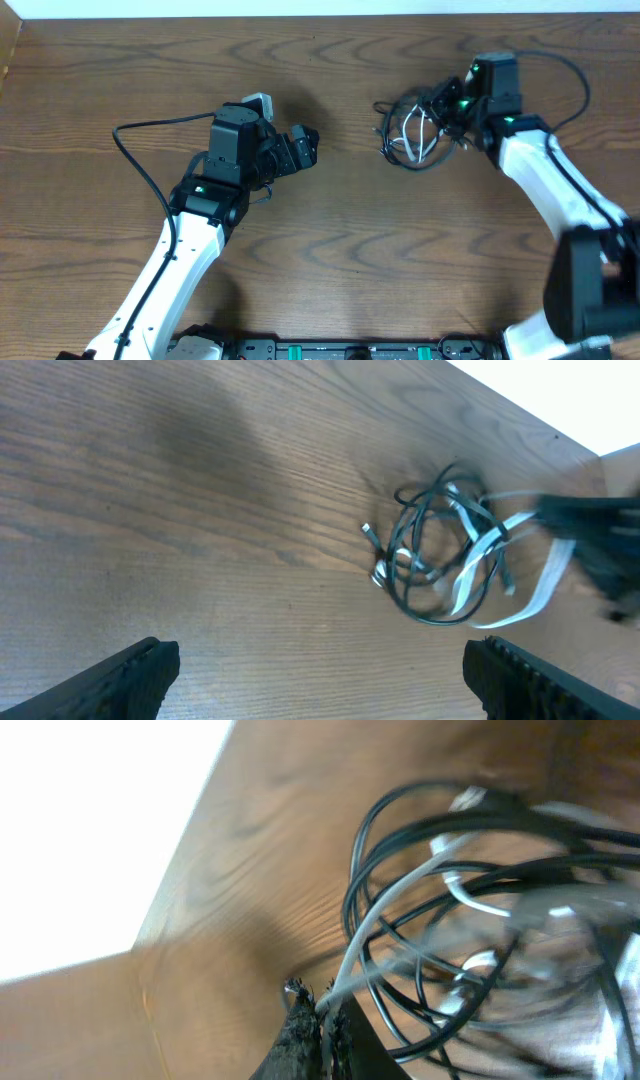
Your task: Untangle cables
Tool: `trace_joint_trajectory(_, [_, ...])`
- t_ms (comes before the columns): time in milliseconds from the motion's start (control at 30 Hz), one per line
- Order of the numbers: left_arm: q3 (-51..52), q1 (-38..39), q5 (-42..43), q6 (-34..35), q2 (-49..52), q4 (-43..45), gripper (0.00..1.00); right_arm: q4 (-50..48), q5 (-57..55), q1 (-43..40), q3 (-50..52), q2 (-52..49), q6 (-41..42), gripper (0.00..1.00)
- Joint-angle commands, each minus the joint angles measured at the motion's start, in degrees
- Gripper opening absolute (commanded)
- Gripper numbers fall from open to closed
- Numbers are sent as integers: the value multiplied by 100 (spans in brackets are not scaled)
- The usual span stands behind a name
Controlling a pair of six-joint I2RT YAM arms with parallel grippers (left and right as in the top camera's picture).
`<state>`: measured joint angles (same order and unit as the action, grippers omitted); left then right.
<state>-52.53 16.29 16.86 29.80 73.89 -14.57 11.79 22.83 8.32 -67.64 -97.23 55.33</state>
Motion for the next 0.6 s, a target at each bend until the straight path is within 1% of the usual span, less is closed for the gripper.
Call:
trace_joint_trajectory(0, [-142,9,63,-55,22,2,97,214,348,271,4,855,-1429,1])
trace_joint_trajectory(67, [-142,7,63,-57,22,4,97,686,459,603,4,1530,-2214,2])
trace_joint_trajectory(133, [-142,9,63,-57,22,4,97,1058,455,866,4,1991,-2634,1])
trace_joint_trajectory(233, [-142,7,63,-57,22,4,97,1209,459,997,4,2361,-2935,1])
trace_joint_trajectory(400, [-142,7,63,-55,22,4,97,1408,540,1019,4,2793,-3206,2])
trace_joint_trajectory(467, [-142,7,63,-57,22,2,97,1495,245,994,4,2933,-3230,1])
trace_joint_trajectory(567, [-142,7,63,-57,22,2,97,1799,-667,988,4,2988,-3224,1])
